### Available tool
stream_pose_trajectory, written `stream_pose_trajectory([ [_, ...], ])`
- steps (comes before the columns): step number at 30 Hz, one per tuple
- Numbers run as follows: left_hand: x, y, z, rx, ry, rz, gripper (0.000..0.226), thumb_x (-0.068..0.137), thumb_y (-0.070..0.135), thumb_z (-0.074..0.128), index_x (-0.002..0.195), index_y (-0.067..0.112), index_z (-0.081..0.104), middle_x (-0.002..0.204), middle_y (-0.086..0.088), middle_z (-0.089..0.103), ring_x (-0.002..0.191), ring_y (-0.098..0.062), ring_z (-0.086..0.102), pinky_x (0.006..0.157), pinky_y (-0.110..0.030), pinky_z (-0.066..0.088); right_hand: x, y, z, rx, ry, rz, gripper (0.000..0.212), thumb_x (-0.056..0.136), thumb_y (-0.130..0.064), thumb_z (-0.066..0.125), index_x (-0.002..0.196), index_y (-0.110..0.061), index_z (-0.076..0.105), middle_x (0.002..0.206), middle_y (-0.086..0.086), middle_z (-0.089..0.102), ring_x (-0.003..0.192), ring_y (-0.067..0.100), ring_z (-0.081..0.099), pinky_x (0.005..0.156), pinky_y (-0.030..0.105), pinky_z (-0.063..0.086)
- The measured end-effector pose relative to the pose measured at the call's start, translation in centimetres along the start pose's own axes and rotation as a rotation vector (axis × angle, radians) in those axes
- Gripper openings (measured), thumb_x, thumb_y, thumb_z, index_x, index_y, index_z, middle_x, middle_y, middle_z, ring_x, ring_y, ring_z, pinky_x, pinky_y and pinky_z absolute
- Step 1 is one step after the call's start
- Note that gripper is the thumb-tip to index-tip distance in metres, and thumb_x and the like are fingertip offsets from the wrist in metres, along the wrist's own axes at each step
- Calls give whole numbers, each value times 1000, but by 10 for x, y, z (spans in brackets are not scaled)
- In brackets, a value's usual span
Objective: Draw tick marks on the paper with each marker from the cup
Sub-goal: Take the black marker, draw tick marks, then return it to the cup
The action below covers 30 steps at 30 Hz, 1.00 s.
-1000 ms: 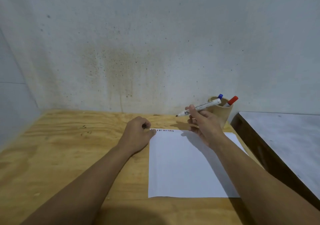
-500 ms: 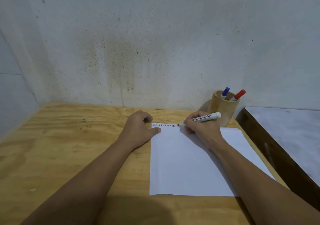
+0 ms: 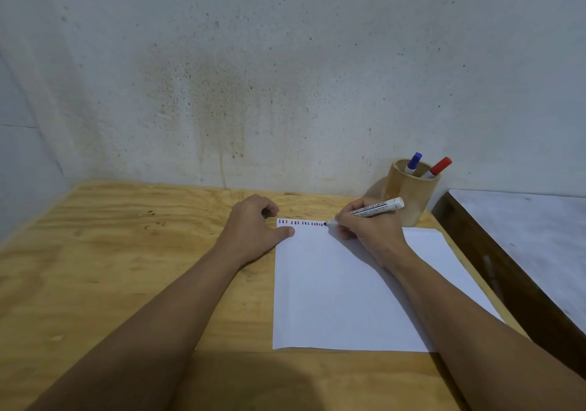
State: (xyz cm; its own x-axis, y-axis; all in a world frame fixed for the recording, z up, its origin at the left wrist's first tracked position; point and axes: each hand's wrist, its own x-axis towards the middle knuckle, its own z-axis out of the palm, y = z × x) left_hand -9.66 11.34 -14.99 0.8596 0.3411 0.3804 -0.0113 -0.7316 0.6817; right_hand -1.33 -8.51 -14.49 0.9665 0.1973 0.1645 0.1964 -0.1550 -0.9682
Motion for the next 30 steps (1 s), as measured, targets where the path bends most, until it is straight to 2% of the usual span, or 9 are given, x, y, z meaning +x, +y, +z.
stream_pose_trajectory([
  [8, -2, 1, -1, 1, -10, 1, 43, 62, 25, 85, 96, 6, 66, 90, -1, 62, 73, -8, 48, 62, -16, 37, -1, -2, -2, -2, -23, 25, 12, 69, 0, 74, 74, 8, 66, 64, 15, 67, 58, 22, 60, 60, 33, 51],
  [16, -1, 2, -1, 14, -25, -7, 37, 66, 22, 82, 95, 7, 66, 89, 1, 59, 75, -10, 49, 62, -13, 37, -3, -2, -3, 42, -4, 32, 7, 73, 0, 72, 75, 4, 66, 63, 12, 65, 55, 16, 59, 58, 31, 51],
  [19, 3, 1, -3, -43, 26, -55, 14, 80, 7, 68, 94, 5, 69, 93, 0, 57, 82, -13, 54, 73, -19, 45, -3, -4, -7, 213, 27, 56, 16, 76, 1, 76, 87, 5, 65, 72, 13, 65, 61, 17, 62, 60, 30, 53],
  [22, 6, -1, -6, -114, 65, -131, 22, 89, -4, 51, 97, 3, 70, 96, -1, 52, 87, -14, 56, 82, -22, 45, -6, -15, -11, 366, 33, 62, 20, 80, 2, 75, 93, 4, 61, 79, 13, 67, 68, 20, 66, 62, 27, 58],
  [25, 7, 7, -8, -344, 60, -202, 22, 87, -5, 53, 99, 4, 70, 85, 0, 59, 73, -19, 58, 75, -31, 53, -7, -32, -15, 415, 8, 45, 19, 82, 3, 73, 89, -4, 57, 84, 13, 70, 75, 24, 72, 62, 29, 60],
  [27, 8, 23, -8, -615, 44, -305, 20, 84, -7, 59, 98, 4, 69, 79, -7, 65, 66, -20, 61, 67, -29, 56, -9, -45, -17, 405, -27, 29, 17, 84, 0, 72, 86, -6, 56, 87, 18, 69, 78, 27, 70, 64, 31, 60],
  [30, 10, 47, -6, -928, -13, -405, 15, 82, -10, 60, 88, 1, 68, 79, -16, 69, 68, -20, 68, 67, -23, 60, -13, -60, -20, 478, -99, 11, 13, 86, 1, 69, 85, -4, 57, 88, 20, 67, 75, 28, 68, 65, 33, 61],
])
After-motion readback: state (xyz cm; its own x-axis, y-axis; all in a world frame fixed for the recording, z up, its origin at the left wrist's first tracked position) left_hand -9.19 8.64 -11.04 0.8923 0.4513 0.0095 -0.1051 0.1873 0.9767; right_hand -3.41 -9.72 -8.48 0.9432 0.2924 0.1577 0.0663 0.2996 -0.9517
